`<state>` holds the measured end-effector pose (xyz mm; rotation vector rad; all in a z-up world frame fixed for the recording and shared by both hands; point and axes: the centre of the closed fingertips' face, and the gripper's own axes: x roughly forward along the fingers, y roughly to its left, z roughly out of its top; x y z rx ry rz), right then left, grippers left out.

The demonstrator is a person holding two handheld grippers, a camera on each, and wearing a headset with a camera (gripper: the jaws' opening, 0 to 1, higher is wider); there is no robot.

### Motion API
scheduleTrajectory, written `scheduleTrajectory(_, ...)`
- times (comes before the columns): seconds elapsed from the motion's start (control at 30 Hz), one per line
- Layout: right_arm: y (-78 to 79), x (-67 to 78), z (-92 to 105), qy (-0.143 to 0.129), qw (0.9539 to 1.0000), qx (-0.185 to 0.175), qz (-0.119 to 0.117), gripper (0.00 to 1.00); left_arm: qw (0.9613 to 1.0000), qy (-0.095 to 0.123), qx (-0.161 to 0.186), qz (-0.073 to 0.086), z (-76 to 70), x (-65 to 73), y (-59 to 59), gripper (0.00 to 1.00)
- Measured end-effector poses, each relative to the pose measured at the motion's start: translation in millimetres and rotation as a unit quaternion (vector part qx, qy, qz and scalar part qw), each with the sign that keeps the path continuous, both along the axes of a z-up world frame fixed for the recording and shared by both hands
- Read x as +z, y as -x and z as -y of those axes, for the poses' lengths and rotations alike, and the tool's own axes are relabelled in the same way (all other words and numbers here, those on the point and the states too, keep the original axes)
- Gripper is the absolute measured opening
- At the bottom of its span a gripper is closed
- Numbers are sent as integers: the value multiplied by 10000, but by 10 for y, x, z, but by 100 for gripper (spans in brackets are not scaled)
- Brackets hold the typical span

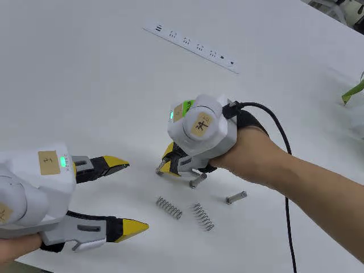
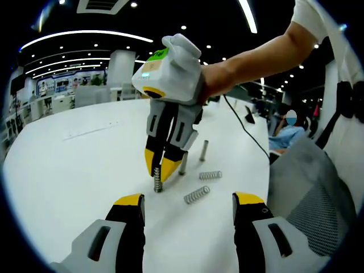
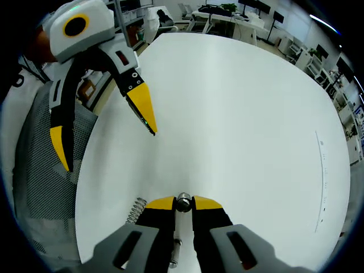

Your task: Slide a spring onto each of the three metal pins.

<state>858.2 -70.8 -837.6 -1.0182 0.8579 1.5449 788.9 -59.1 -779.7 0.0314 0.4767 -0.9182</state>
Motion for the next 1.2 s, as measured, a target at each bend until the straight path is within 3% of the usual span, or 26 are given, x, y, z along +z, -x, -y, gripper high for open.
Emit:
scheduleTrajectory(0.4,7,-8,-11,-66,10000,-41,-9,13,10000,-25,-45,2,12,15,6,64)
scheduleTrajectory(0.63,18,19,-8,-148,9998,-127,-14,18,9999,-108,-106,25,16,41,19,63)
scheduleTrajectory(0.93,-17,245,11,-467,9983,-339,80,23,9995,-234,-218,44,38,86,49,63)
scheduleTrajectory(1.2,-13,551,95,-1081,9895,-955,-53,28,9985,-387,-384,78,65,128,75,63)
